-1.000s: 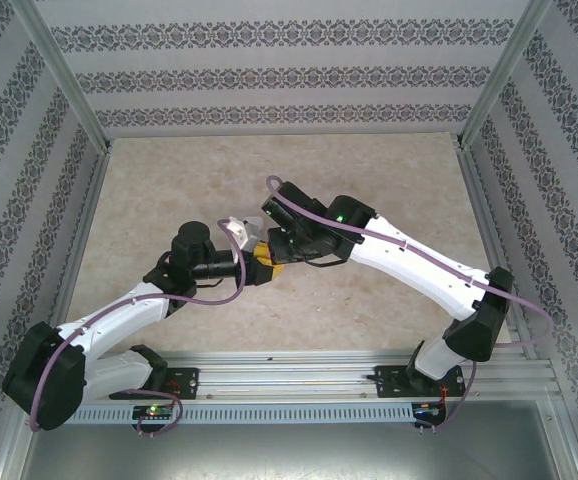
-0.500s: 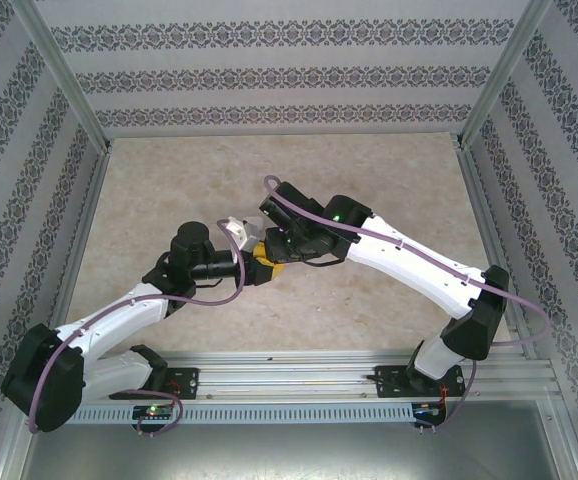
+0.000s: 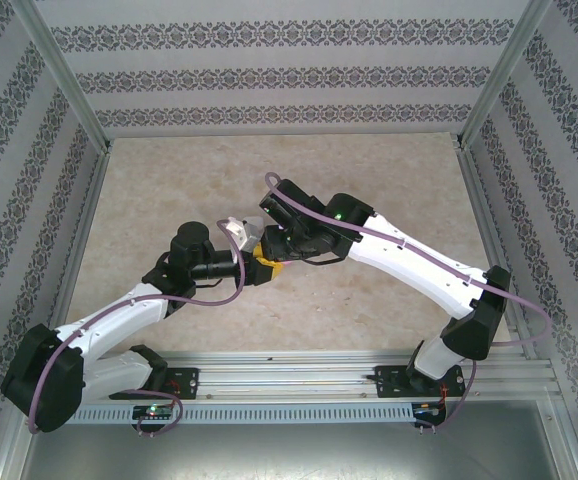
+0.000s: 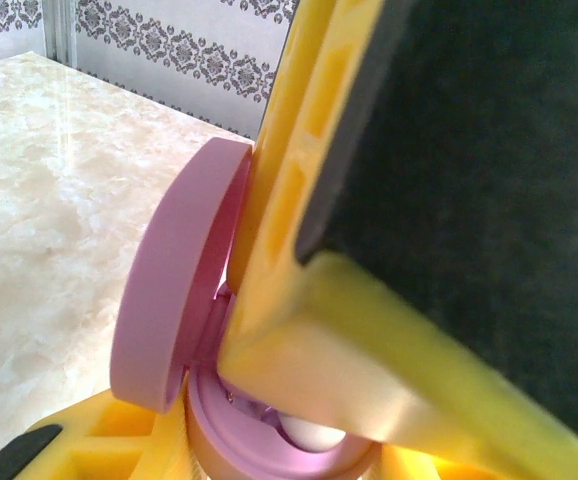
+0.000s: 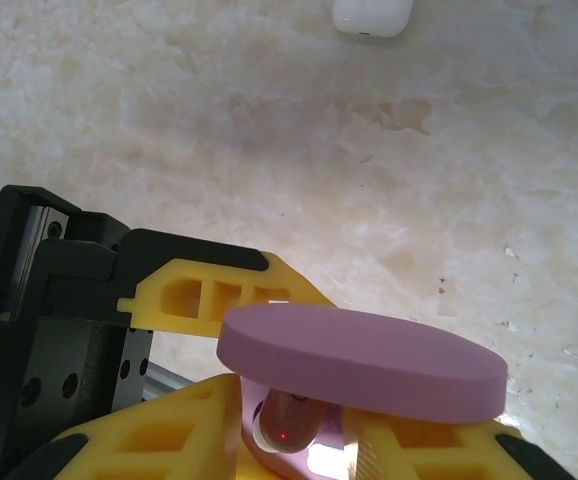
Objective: Insert the wireless bluetooth earbuds into the charging case
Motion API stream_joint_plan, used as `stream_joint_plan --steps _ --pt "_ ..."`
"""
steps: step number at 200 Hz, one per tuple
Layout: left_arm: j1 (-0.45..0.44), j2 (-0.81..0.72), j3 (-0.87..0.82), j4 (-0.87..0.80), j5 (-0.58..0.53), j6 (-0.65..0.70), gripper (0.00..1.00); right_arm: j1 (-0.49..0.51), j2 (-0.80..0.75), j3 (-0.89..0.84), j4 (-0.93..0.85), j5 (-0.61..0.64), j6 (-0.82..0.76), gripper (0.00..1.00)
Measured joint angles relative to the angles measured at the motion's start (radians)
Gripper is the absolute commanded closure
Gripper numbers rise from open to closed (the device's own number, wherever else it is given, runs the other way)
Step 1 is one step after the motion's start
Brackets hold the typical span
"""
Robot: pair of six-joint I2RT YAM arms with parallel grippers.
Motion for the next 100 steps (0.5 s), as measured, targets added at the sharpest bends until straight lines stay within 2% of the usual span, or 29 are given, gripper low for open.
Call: stream_joint_plan --steps 49,100 --pt "0.000 0.000 0.001 -0.002 0.000 0.003 0.94 0.000 0.000 0.001 0.000 -0.002 0.001 0.68" --pt "0.000 0.000 0.003 -0.010 0.000 0.004 0.93 0.000 0.000 0.000 0.000 -0.002 0.010 0.73"
